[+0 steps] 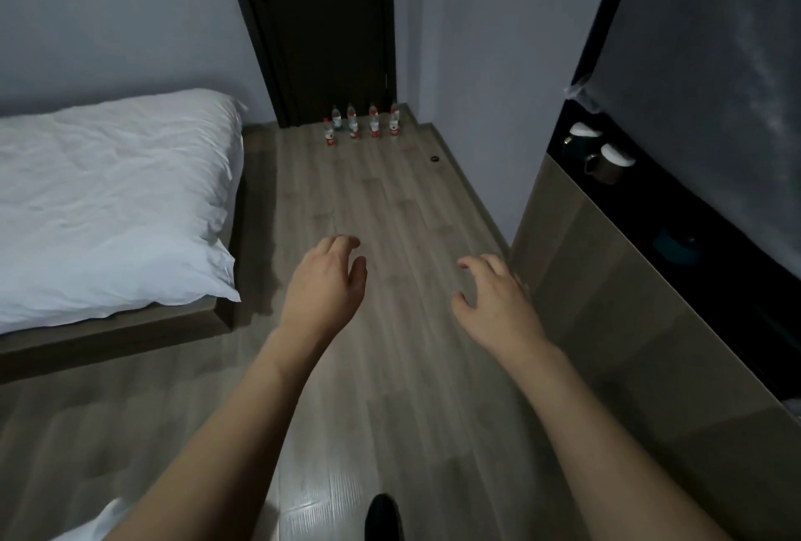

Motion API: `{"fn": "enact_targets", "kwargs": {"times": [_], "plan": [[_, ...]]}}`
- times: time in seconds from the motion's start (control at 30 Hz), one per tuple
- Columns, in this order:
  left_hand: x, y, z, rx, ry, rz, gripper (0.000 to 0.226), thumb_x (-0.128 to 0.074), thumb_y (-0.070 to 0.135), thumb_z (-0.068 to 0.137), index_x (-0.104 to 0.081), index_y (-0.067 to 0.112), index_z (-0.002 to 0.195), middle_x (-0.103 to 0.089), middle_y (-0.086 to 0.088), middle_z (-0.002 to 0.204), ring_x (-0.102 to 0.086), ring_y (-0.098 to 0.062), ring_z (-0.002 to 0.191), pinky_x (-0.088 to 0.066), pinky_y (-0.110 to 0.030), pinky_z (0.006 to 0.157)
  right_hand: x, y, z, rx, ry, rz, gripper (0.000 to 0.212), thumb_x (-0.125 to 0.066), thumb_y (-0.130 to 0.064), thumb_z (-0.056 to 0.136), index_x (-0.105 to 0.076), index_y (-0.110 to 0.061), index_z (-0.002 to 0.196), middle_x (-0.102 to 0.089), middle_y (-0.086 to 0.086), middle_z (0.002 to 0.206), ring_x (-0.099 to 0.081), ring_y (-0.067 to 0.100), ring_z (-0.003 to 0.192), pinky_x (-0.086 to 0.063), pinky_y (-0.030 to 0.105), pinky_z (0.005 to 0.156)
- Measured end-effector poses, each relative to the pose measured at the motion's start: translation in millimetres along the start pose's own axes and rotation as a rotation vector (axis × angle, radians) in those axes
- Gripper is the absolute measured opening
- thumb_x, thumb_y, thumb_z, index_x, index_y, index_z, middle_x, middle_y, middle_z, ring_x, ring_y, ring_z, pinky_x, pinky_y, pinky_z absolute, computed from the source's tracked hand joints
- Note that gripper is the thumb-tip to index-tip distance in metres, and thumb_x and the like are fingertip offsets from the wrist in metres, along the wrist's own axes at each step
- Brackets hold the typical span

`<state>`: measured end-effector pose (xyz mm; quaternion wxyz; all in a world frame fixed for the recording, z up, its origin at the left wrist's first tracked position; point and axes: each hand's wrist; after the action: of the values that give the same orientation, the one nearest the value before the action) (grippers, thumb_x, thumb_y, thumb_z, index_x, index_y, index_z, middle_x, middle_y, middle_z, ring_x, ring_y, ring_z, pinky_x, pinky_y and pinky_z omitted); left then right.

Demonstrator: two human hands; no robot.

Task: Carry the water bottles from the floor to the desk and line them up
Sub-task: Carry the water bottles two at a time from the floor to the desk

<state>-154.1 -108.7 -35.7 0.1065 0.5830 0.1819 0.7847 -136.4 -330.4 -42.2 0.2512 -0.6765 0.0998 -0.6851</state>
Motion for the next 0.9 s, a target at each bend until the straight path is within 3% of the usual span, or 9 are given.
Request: {"fn": "enact_targets", "kwargs": {"times": [0.33,0.6,0.9], "plan": [[5.6,-85.7,114.5,0.039,0.007,-0.035,0.034,-0.050,0.026,0.098,-0.058,0.011,0.127,-0.060,-0.006,0.128,-0.058,-0.023,0.111,-0.047,-0.036,0.091,-33.2,-62.9,125.4,0.033,-0.020,-0.045,0.048,-0.058,-0.027,0.087,-0.051,-0.017,0.134,-0.049,0.003,0.135,-0.049,0.025,0.122,-0.032,0.035,0.104],[-18.6,-121.1,207.3,0.051,-0.006,-0.022,0.034,-0.049,0.030,0.099,-0.056,0.014,0.129,-0.059,-0.004,0.129,-0.060,-0.020,0.109,-0.050,-0.037,0.093,-56.3,-69.6,225.4,0.040,-0.061,-0.029,0.046,-0.056,-0.028,0.089,-0.050,-0.018,0.134,-0.050,0.002,0.134,-0.051,0.023,0.119,-0.037,0.036,0.103],[-49.8,-126.1,371.2,0.025,-0.008,0.036,0.035,-0.050,0.029,0.099,-0.056,0.013,0.130,-0.059,-0.004,0.129,-0.058,-0.021,0.112,-0.049,-0.036,0.094,-56.8,-54.0,397.2,0.055,-0.053,0.002,0.045,-0.057,-0.028,0.088,-0.052,-0.017,0.131,-0.051,0.005,0.131,-0.052,0.026,0.117,-0.039,0.039,0.102]]}}
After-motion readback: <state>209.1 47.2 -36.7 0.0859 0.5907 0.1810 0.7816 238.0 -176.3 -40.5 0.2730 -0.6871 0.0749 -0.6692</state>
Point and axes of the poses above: each hand's wrist, its own z-axis towards the middle knuckle, its own x-axis out of the back of the hand, y = z × x
